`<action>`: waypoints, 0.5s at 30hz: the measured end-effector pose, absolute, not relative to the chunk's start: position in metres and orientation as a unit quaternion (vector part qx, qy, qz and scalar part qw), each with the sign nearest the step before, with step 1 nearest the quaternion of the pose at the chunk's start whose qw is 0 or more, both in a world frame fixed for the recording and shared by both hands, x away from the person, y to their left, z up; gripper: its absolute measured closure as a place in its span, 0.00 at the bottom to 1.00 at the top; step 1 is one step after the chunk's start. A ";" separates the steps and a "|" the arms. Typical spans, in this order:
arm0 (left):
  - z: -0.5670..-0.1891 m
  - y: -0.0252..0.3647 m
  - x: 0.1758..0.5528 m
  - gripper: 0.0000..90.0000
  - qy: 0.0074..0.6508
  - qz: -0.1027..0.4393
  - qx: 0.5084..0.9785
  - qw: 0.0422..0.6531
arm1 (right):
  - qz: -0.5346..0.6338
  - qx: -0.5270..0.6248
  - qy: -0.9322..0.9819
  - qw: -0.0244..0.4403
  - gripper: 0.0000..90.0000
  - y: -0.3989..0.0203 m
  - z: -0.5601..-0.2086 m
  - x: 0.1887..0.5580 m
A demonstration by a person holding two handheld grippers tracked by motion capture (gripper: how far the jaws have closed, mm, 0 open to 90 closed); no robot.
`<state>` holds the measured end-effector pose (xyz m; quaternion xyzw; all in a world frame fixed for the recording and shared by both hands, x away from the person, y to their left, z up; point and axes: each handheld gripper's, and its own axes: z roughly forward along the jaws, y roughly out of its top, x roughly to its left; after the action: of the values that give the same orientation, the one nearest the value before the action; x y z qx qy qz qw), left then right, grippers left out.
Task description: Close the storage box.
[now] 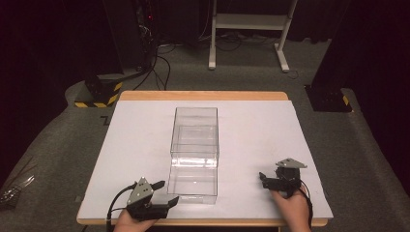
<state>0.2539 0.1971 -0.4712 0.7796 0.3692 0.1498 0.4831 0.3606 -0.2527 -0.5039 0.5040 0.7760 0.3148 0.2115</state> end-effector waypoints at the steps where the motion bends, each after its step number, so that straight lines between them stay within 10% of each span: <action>1: -0.471 0.197 0.254 0.28 0.365 0.153 0.781 0.483 | 0.315 0.504 0.776 0.212 0.12 -0.253 -0.504 0.361; 15: -0.470 0.189 0.251 0.37 0.350 0.169 0.781 0.490 | 0.315 0.504 0.776 0.212 0.12 -0.253 -0.504 0.361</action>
<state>0.2511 0.1887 -0.4703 0.7806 0.3499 0.1688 0.4896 0.3606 -0.2527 -0.5039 0.5040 0.7760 0.3146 0.2116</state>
